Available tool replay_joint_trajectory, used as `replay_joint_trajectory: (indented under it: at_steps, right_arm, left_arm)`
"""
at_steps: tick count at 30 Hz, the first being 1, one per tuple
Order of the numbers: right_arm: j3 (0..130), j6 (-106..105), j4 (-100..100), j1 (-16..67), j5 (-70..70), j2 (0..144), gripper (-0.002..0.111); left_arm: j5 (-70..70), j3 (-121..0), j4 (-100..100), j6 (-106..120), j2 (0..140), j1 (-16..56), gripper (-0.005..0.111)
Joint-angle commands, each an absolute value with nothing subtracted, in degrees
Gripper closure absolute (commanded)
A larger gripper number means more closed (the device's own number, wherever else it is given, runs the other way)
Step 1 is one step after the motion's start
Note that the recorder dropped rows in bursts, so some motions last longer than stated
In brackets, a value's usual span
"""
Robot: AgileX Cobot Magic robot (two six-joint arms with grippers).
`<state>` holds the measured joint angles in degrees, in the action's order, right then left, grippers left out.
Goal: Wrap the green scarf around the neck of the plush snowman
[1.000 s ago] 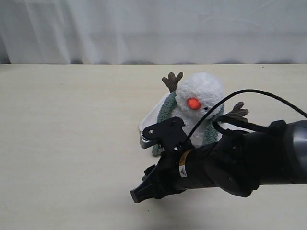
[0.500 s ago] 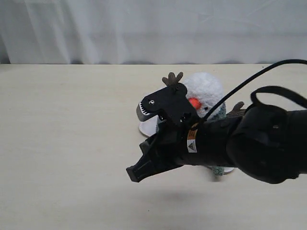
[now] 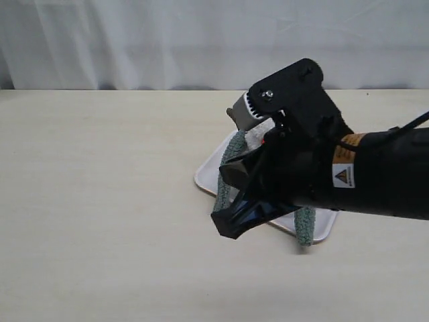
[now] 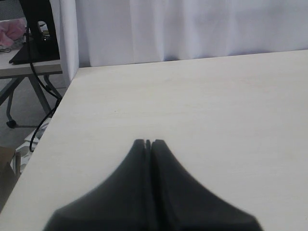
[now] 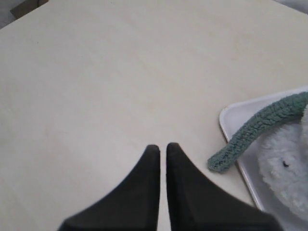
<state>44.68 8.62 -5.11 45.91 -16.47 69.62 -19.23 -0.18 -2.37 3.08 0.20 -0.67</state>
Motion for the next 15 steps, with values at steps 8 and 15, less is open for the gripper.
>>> replay_joint_trajectory:
  at_steps: [8,15]
  right_arm:
    - [44.96,8.11,-6.7,46.08,-32.27,48.43,0.104]
    - [44.96,8.35,-6.45,46.08,-36.76,33.4,0.104]
  left_arm:
    - [-18.51,0.0,-2.26,2.81,0.0,-0.67,0.107]
    - [-18.51,0.0,-2.26,2.81,0.0,-0.67,0.107]
